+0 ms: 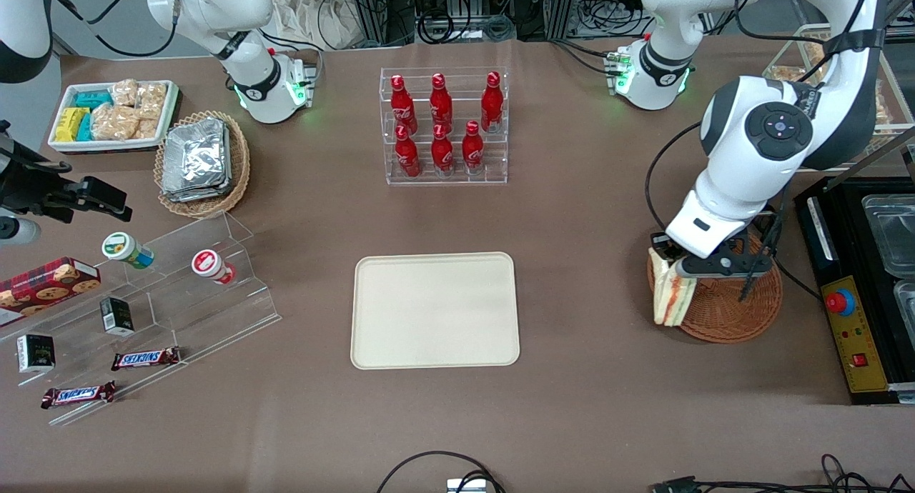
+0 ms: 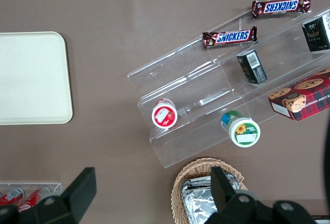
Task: Place sandwich from basket to tray
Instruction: 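Lift the sandwich out of the basket with the left gripper, then carry the sandwich over the cream tray and lower it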
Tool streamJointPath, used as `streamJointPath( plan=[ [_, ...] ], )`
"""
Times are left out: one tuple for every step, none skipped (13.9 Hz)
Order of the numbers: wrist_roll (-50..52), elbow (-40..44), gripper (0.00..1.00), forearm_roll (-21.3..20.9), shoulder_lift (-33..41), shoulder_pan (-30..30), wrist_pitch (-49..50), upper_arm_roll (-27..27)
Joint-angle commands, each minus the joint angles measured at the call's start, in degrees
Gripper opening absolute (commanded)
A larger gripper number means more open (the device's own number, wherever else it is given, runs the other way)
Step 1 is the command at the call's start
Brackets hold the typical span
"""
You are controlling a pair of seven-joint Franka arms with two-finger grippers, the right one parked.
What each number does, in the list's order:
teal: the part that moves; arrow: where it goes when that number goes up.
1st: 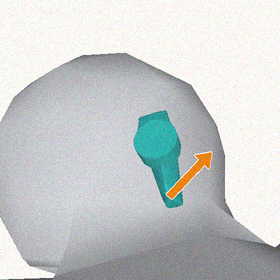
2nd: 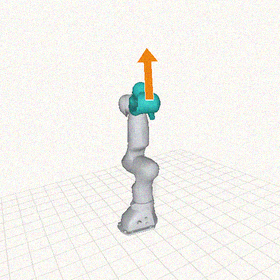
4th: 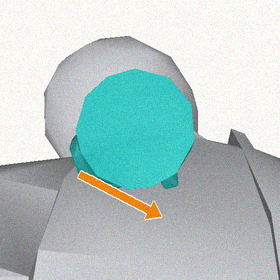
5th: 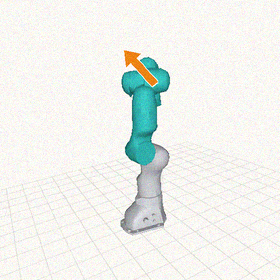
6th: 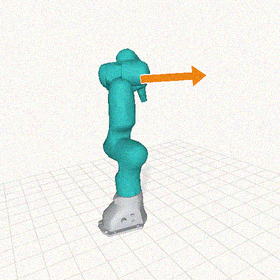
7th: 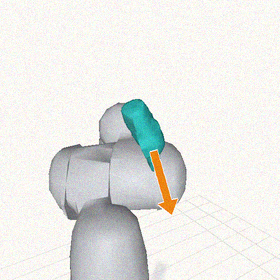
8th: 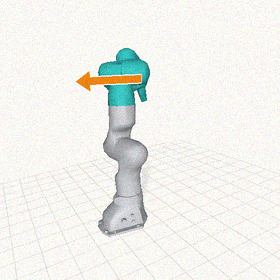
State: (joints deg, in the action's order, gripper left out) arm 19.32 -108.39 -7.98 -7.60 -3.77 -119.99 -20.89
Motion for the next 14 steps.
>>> streamJointPath(
  plan=[
    [2.2,11.9,0.14,-1.0,-6.3,3.1,8.5,-1.2],
    [3.3,15.0,0.15,-1.1,-8.1,4.7,10.2,-1.1],
    [5.3,17.4,0.15,-1.2,-9.7,6.2,10.9,-1.1],
    [7.4,18.6,0.15,-1.4,-10.8,7.7,10.9,-1.1],
    [9.9,19.3,0.15,-3.5,-12.2,9.5,10.9,-1.1],
    [13.2,20.5,0.15,-5.6,-13.8,11.3,10.9,-1.1],
    [16.9,22.4,0.15,-6.9,-16.2,13.1,10.9,-1.2],
    [20.3,24.7,0.14,-8.0,-18.7,15.3,10.9,-1.1],
    [23.2,27.1,0.14,-9.5,-21.2,17.3,10.9,-1.1],
    [25.9,29.4,0.14,-10.7,-23.7,18.7,10.9,-1.1],
    [28.0,31.5,0.14,-11.2,-25.9,19.8,10.8,-1.1],
    [28.8,33.2,0.14,-11.2,-27.8,20.8,10.5,-1.1],
    [29.0,34.3,0.14,-11.2,-29.4,21.8,10.3,-1.1],
    [29.8,35.0,0.14,-11.3,-30.6,23.0,10.1,-0.9]
  ],
)
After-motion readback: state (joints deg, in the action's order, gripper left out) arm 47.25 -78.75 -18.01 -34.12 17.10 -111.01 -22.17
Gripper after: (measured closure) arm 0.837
